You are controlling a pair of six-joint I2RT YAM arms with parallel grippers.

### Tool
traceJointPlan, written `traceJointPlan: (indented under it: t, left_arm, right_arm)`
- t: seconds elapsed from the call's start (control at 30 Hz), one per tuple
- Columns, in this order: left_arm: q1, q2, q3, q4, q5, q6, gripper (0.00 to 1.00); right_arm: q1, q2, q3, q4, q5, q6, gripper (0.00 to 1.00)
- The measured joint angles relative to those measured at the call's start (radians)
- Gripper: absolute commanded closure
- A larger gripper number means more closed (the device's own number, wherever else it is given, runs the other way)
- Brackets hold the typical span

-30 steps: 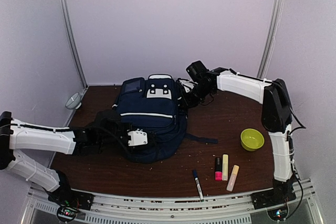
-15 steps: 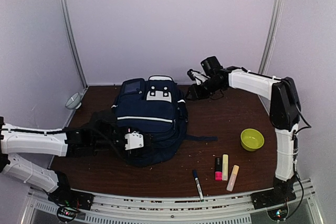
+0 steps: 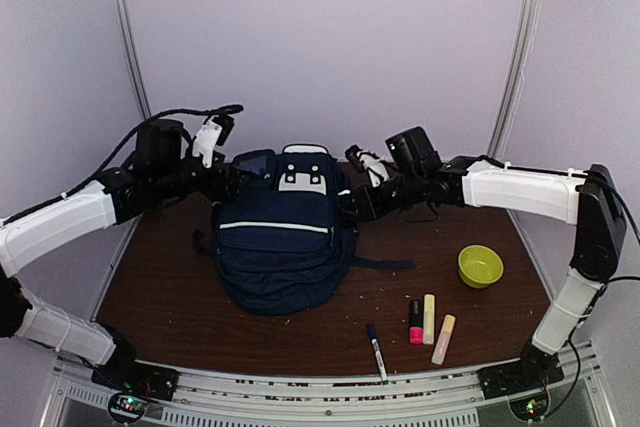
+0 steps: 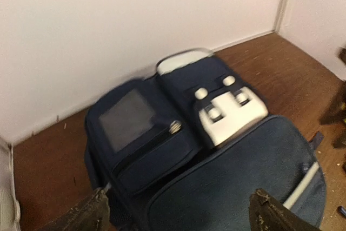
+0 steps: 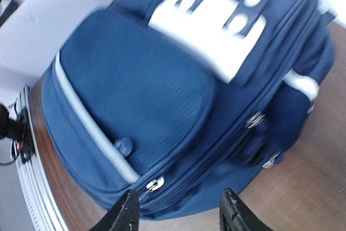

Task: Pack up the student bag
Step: Grab the upper front pocket of the student bag.

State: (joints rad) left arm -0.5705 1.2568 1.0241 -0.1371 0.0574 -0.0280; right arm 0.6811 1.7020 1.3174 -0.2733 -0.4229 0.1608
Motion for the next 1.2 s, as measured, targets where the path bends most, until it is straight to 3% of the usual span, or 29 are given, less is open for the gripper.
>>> traceJointPlan:
  t: [0.1,0.2,0.6,0.97,1.2]
  left_arm:
    - [0.105,0.052,-0.026,-0.045,-0.016,-0.127,0.07]
    - [0.126,0.077,-0.084,-0.068,-0.012,-0.206,0.08]
    - [0.125,0.111,-0.114,-0.057,0.028,-0.311,0.10]
    - [0.125,0.126,-0.117,-0.038,0.037,-0.321,0.10]
    - [0.125,0.128,-0.124,-0.021,0.037,-0.321,0.10]
  right_arm:
    - [0.070,0.000,-0.047,-0.022,0.044,-0.008,0.47]
    - [0.106,0.000,-0.068,-0.028,0.076,-0.005,0.61]
    - [0.130,0.036,-0.076,0.011,0.084,0.045,0.60]
    - [0.133,0.095,-0.052,0.005,0.101,0.071,0.72]
    - [0.139,0.135,0.011,-0.054,0.146,0.071,0.68]
